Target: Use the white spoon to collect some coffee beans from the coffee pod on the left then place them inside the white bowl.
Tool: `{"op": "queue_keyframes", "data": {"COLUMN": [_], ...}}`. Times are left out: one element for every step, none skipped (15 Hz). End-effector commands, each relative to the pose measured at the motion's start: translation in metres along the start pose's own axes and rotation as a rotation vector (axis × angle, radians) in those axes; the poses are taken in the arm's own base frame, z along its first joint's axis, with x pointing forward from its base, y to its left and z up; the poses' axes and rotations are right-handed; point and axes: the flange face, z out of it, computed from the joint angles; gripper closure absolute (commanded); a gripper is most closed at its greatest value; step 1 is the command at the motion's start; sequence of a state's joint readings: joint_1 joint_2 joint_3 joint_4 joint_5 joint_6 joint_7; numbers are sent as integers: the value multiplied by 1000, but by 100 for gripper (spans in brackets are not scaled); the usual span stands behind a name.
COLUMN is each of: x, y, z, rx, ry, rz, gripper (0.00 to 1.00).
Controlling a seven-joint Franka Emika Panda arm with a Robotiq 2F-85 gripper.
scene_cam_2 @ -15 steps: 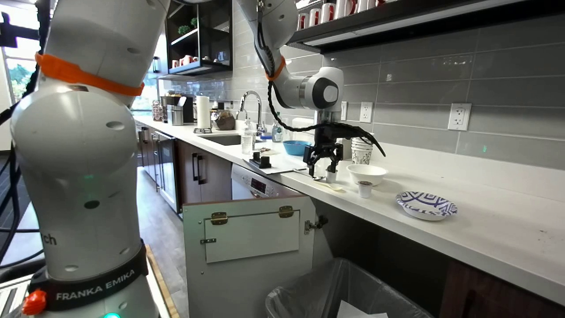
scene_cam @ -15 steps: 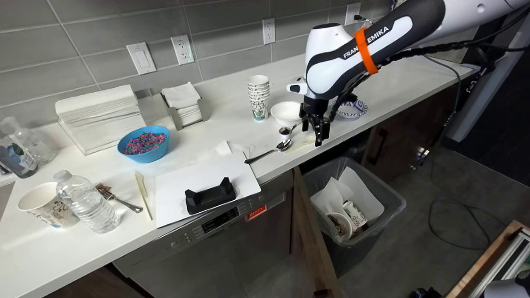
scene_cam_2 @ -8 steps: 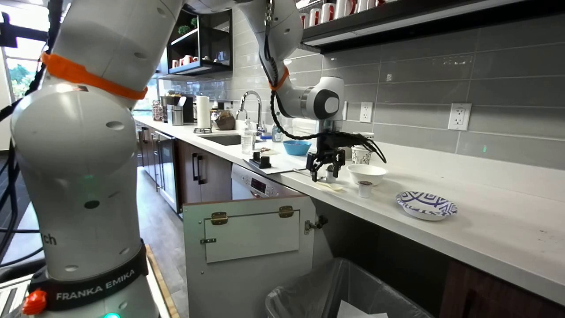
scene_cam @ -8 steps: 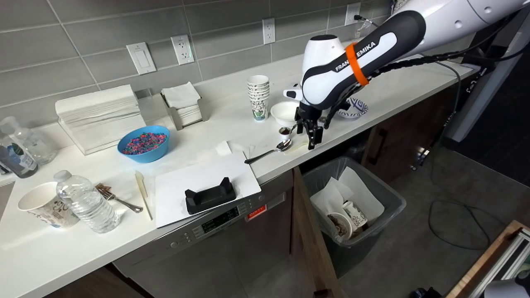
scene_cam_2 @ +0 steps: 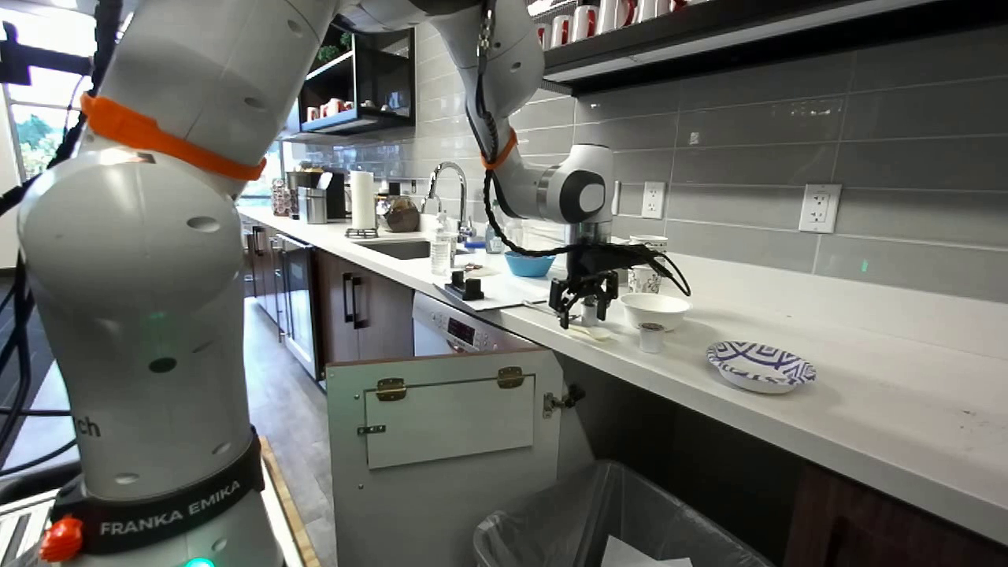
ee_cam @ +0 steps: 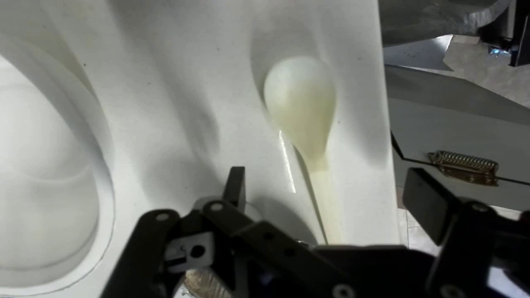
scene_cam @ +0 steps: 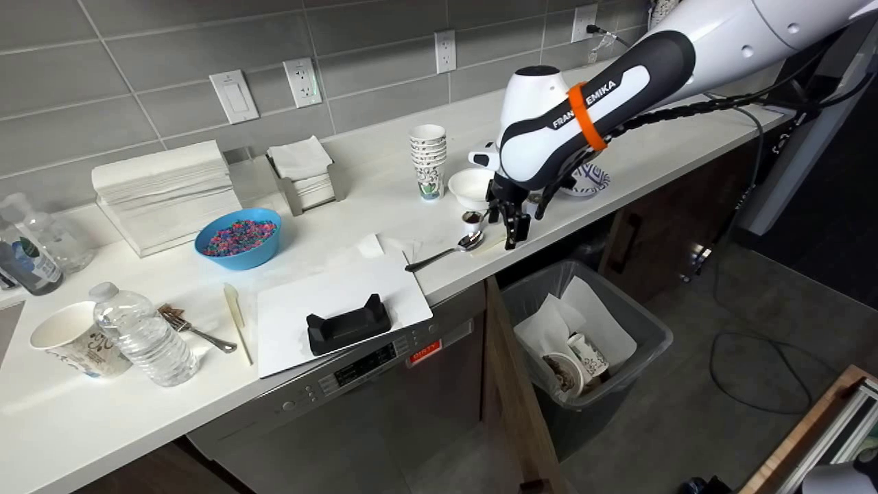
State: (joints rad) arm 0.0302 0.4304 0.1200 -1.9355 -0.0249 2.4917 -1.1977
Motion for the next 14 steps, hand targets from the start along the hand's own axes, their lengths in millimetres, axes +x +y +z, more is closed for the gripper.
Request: {"op": "queue_keyframes", "data": {"x": [-1, -1, -1, -1, -2, -1, -1, -1, -1, -1, -1, -1, -1, -1], "y": [5, 5, 5, 5, 6, 6, 6, 7, 7, 8, 9, 10, 11, 11], "z": [4, 5, 5, 5, 6, 6, 7, 8, 9, 9, 10, 10, 10, 11], "rx": [-14, -14, -14, -15, -14, -12, -10, -9, -8, -7, -7, -7, -7, -6], "ry": [13, 15, 15, 16, 16, 17, 17, 18, 17, 17, 17, 17, 16, 16], "rz": [16, 17, 18, 18, 19, 18, 18, 17, 17, 17, 17, 18, 19, 21], "gripper": [15, 21, 20, 18, 19, 17, 18, 20, 29, 36, 47, 54, 65, 72]}}
